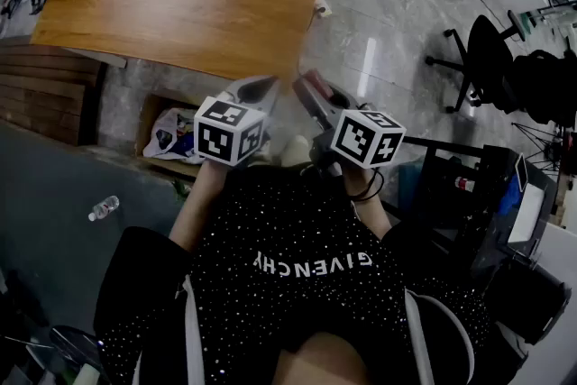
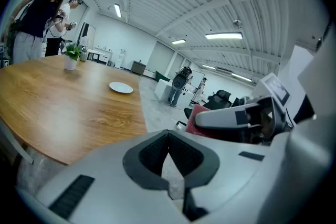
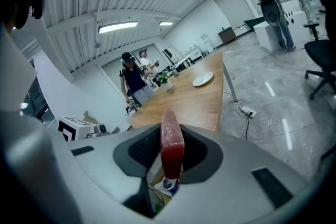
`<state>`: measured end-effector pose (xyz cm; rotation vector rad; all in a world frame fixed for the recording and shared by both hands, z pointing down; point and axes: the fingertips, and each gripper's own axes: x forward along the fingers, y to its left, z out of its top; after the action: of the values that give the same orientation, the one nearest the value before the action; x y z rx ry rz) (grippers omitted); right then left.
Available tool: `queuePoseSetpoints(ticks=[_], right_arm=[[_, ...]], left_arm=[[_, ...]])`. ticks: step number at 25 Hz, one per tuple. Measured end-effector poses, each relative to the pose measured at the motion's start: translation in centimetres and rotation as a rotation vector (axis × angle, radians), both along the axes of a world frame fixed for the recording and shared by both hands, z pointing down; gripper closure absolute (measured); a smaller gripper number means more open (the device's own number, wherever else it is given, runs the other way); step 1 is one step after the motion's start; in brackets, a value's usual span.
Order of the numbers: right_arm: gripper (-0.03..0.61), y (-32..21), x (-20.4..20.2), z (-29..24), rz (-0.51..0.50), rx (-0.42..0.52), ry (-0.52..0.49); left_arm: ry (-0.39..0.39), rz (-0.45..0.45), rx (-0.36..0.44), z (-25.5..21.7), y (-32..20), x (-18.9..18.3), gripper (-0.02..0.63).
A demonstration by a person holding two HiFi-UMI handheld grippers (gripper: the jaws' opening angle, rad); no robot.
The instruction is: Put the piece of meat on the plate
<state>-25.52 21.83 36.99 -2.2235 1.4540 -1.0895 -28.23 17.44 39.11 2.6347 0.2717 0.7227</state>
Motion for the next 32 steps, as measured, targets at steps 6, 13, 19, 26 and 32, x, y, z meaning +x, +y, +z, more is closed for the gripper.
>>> queuePoseSetpoints(ticks=[6,13,19,26,32], right_arm=[[0.48,0.5,-0.7,-0.1,0.023,0.007,0.008],[0.48,2.0,-0.1,-0.1,0.065,0.02,0.003],[0.48,2.5,3.1,-0.5,0.069,0.056,-0.015],[0.48,3.5,9.8,-0.8,0.02,0.064,-0.029],[0.48,5.3,15.6,-1.2,-0.025,0.064,-0.032]], left_arm=[[-0.013,0.012,-0.018,0.6,0.6,-0.8,0.606],[-0.011,0.047,-0.013,0.5,1.9,0.4,0.606],[-0.029,0.016,-0.009,0.9,2.5,2.9,0.606],[-0.039,-0.053,-0.009,0.6,3.2,9.1,0.606],[-0.032,-0.096,0.004,-0.1,5.5,15.0,0.606]])
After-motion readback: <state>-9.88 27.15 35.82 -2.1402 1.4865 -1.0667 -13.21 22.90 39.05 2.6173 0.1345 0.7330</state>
